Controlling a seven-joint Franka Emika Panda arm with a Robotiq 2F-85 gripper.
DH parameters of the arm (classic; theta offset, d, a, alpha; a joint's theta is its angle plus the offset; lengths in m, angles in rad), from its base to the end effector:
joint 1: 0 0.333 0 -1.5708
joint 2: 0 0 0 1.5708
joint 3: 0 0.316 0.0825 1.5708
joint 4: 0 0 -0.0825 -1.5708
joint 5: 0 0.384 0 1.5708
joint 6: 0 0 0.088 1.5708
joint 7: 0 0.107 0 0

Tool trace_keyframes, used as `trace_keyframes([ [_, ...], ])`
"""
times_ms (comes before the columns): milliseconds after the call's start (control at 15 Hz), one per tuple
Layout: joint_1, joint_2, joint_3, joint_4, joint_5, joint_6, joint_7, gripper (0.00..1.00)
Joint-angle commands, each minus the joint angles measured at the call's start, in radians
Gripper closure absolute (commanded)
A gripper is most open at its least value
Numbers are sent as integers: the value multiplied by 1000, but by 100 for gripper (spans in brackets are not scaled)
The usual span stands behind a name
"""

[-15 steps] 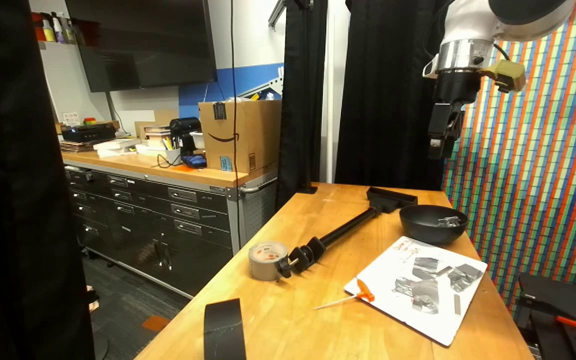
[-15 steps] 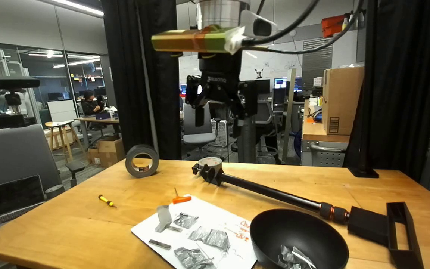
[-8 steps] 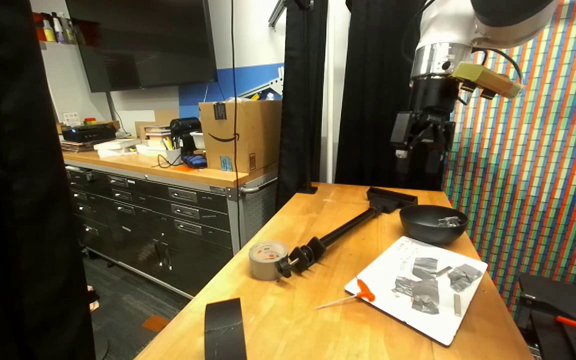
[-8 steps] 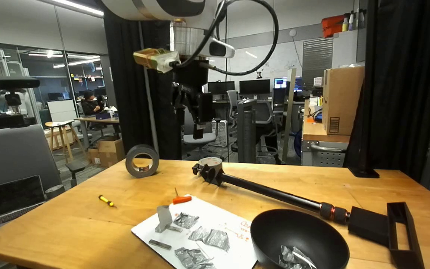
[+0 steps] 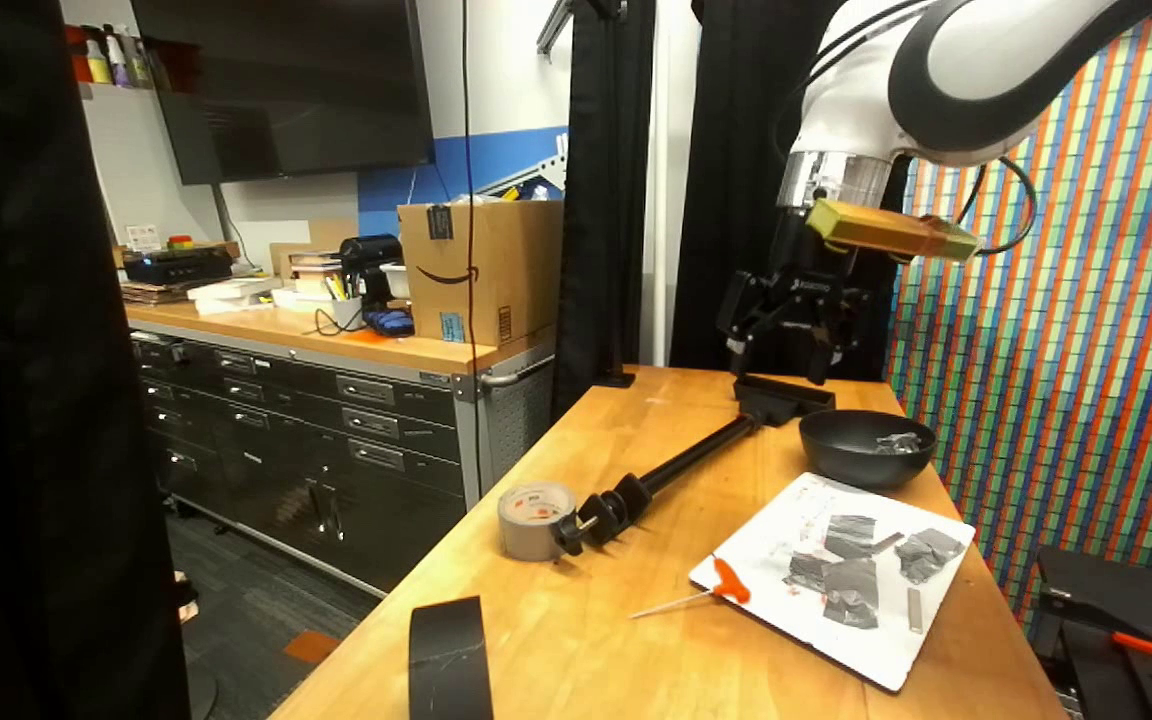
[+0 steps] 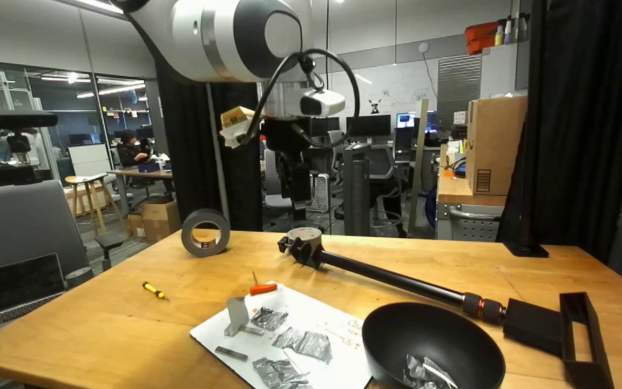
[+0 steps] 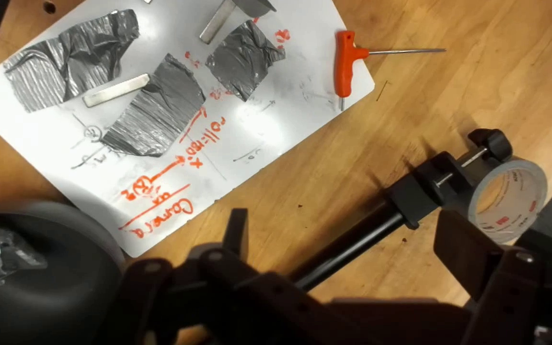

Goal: Put the orange object in the bowl

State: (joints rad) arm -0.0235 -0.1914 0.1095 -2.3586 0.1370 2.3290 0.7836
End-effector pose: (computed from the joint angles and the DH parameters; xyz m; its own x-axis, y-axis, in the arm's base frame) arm 0.4871 0.0452 0.4196 0.7044 -0.7083 0.0458 -0.6923 -0.6998 -0.1759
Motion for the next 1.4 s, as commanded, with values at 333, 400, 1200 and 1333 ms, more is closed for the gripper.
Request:
trace_keyframes([
  [333, 50, 162, 28, 22, -140, 49, 225, 0],
  [400, 59, 174, 26, 25, -145, 54, 234, 0],
  [1200, 123, 276, 21, 9, -40, 263, 179, 0],
  [1333, 129, 294, 22, 9, -4, 276, 154, 0],
])
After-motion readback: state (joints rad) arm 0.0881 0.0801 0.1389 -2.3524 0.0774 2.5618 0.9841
